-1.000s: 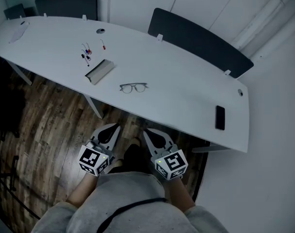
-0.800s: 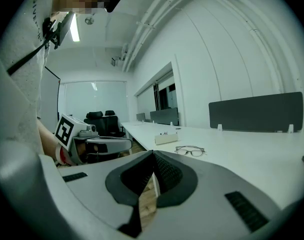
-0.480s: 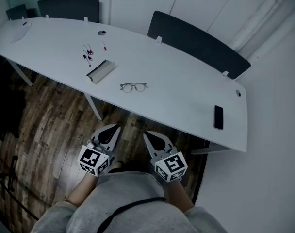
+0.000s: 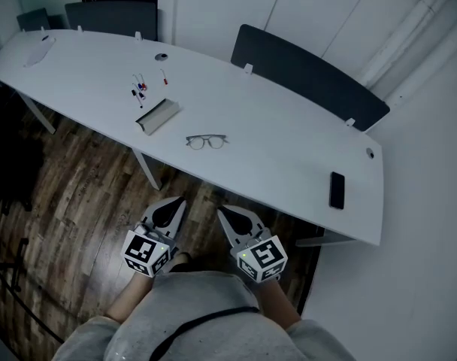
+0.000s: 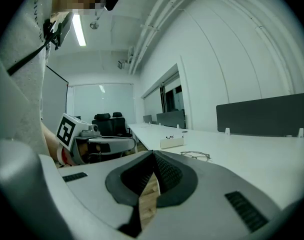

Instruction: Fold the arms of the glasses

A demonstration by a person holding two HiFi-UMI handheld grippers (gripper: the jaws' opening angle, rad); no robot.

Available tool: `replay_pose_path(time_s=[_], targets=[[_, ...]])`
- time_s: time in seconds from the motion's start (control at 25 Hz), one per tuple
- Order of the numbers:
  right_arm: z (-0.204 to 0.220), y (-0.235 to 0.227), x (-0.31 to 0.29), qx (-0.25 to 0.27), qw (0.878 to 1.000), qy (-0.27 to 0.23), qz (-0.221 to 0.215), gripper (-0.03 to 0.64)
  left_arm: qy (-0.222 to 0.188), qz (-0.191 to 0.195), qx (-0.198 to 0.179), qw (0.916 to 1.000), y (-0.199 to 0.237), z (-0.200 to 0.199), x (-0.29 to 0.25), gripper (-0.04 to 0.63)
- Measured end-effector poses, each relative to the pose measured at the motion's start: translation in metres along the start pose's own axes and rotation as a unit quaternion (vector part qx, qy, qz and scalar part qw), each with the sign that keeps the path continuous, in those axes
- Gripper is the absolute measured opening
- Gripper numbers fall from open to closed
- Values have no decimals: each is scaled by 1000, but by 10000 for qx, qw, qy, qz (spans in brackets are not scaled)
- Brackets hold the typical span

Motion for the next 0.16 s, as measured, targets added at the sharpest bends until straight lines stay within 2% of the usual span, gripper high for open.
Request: replay_pose_path(time_s=[0.16], targets=[[4, -4, 7, -37, 10000, 43, -2, 18, 56, -37, 50, 10000, -7, 3, -3, 15]])
Point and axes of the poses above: the fingertips, and each gripper's own axes: x backward along the fingers, y to its left, z out of its underside, the point moved 2 cm from there along x, backward along the fingers, and after that the axes turned 8 degrees about y, right-handed, at the moved point
